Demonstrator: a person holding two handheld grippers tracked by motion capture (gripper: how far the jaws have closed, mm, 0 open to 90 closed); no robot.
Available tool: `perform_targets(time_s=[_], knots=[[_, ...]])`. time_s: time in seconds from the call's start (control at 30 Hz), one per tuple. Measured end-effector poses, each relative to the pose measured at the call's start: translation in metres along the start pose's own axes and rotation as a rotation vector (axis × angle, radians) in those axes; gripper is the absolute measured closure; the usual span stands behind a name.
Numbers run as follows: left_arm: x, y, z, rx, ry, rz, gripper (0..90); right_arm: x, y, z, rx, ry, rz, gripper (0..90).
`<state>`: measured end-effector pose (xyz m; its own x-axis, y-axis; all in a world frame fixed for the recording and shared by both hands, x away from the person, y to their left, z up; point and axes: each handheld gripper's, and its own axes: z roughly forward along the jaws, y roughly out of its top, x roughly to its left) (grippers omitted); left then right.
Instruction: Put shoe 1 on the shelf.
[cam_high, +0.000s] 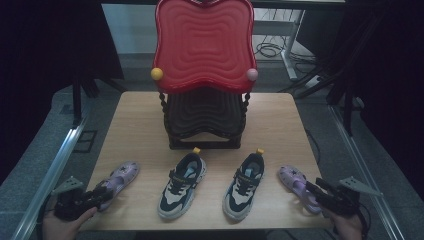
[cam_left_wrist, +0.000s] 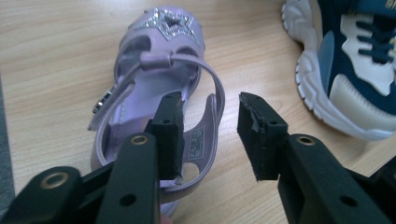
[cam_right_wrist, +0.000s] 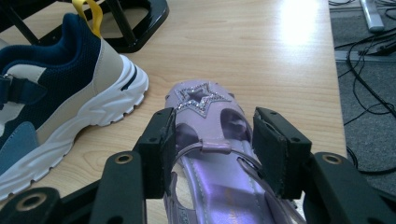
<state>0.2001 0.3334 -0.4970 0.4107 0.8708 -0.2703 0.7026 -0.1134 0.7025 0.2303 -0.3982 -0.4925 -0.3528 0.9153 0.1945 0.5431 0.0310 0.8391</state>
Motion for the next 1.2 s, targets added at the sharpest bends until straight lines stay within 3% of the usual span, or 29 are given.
perform_targets(time_s=[0.3, 0.47, 0.7, 0.93, 1.2], knots=[[-0.005, 0.005, 0.01, 0.048, 0.009, 0.05, 72.3, 0.001, -0.001, 0.001, 0.008, 0.004, -0.003, 50.1], [-0.005, 0.003, 0.016, 0.079, 0.017, 0.056, 79.8, 0.002, -0.001, 0.0, 0.011, 0.002, -0.003, 50.0], [-0.003, 0.004, 0.015, 0.074, 0.021, 0.053, 83.9, 0.004, 0.0, -0.008, 0.016, 0.001, -0.056, 49.3], [-0.001, 0.003, 0.015, 0.067, 0.008, 0.039, 83.3, 0.007, -0.007, -0.016, 0.08, 0.018, -0.104, 53.0], [0.0, 0.003, 0.015, 0.065, 0.004, 0.034, 84.0, 0.012, -0.012, -0.005, 0.164, 0.063, -0.137, 62.1]])
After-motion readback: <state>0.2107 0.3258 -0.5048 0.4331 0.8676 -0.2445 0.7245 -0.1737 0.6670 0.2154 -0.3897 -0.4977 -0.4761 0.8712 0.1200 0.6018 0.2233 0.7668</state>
